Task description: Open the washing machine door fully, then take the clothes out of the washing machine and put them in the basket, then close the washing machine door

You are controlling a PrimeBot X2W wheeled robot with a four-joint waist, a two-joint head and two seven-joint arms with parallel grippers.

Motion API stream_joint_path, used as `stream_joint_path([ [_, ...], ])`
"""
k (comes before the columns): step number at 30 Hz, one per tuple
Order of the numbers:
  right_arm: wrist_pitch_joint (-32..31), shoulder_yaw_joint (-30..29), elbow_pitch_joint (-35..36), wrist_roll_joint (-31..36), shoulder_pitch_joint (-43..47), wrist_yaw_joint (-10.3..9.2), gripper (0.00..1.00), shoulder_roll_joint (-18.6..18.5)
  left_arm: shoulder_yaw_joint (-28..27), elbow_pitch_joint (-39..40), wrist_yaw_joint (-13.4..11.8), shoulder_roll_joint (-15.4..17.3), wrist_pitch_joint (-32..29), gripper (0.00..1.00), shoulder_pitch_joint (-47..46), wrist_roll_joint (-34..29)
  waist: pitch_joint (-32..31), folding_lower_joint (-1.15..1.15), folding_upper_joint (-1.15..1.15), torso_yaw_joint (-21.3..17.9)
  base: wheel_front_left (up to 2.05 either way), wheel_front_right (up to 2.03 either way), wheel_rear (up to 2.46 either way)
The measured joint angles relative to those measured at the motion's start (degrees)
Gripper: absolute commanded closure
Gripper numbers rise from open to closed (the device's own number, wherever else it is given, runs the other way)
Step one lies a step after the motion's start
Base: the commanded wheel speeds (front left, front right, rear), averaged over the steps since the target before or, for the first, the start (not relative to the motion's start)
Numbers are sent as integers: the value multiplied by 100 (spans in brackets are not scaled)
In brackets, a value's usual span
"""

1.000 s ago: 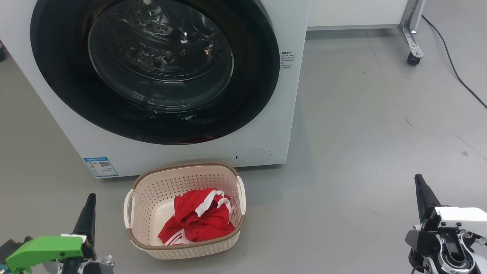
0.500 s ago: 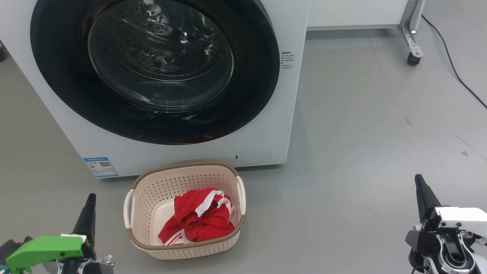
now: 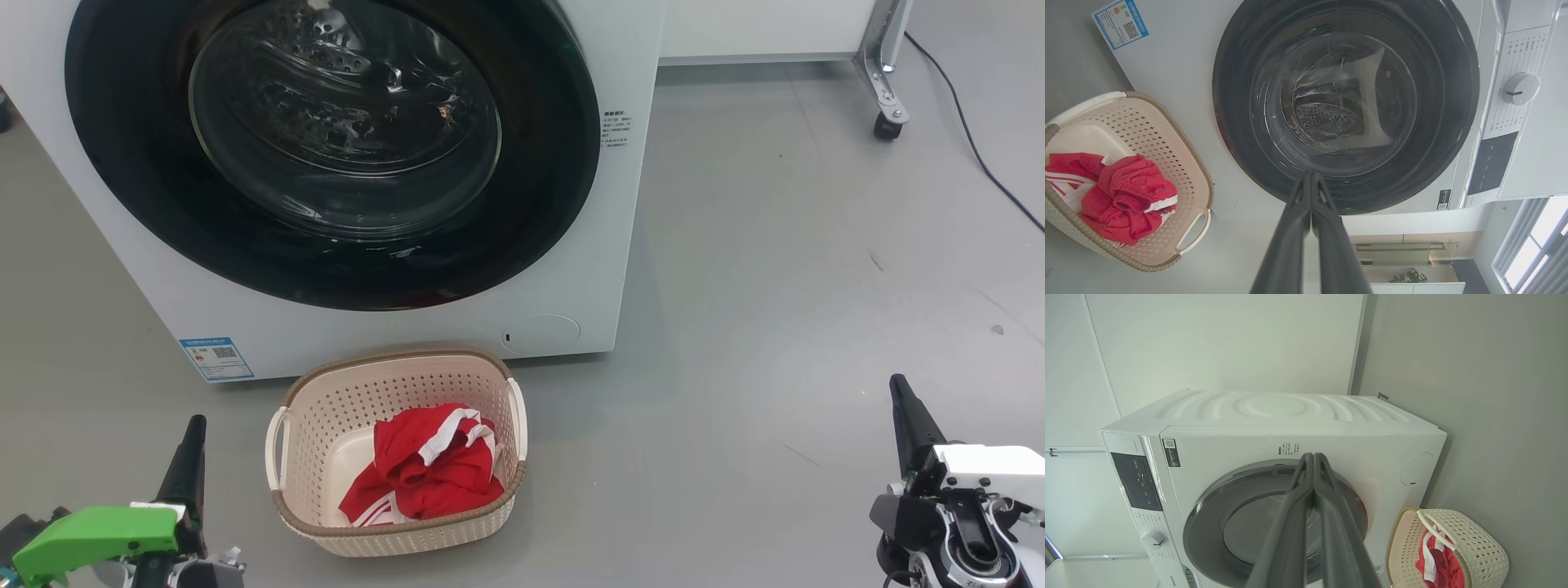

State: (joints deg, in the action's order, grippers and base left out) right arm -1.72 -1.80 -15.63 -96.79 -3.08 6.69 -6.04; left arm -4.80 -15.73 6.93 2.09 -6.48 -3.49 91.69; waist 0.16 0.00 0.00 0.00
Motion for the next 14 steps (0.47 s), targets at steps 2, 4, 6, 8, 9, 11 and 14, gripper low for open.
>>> stream_joint_path([
  [2,0,-1,-4,1,-1,26,100,1,0,0,0,0,0,100,0,0,0,0,0,0,0,0,0],
  [4,0,-1,-4,0,-1,26,100,1,0,0,0,0,0,100,0,0,0,0,0,0,0,0,0],
  [6,0,-2,-8,0,-1,26,100,1,0,0,0,0,0,100,0,0,0,0,0,0,0,0,0],
  [8,-1,-3,-11,1,-1,26,100,2,0,0,0,0,0,100,0,0,0,0,0,0,0,0,0],
  [9,-1,-3,-11,1,-1,26,100,2,0,0,0,0,0,100,0,0,0,0,0,0,0,0,0],
  [11,-1,-4,-13,1,-1,26,100,2,0,0,0,0,0,100,0,0,0,0,0,0,0,0,0],
  [14,-1,-7,-14,1,-2,26,100,3,0,0,0,0,0,100,0,0,0,0,0,0,0,0,0],
])
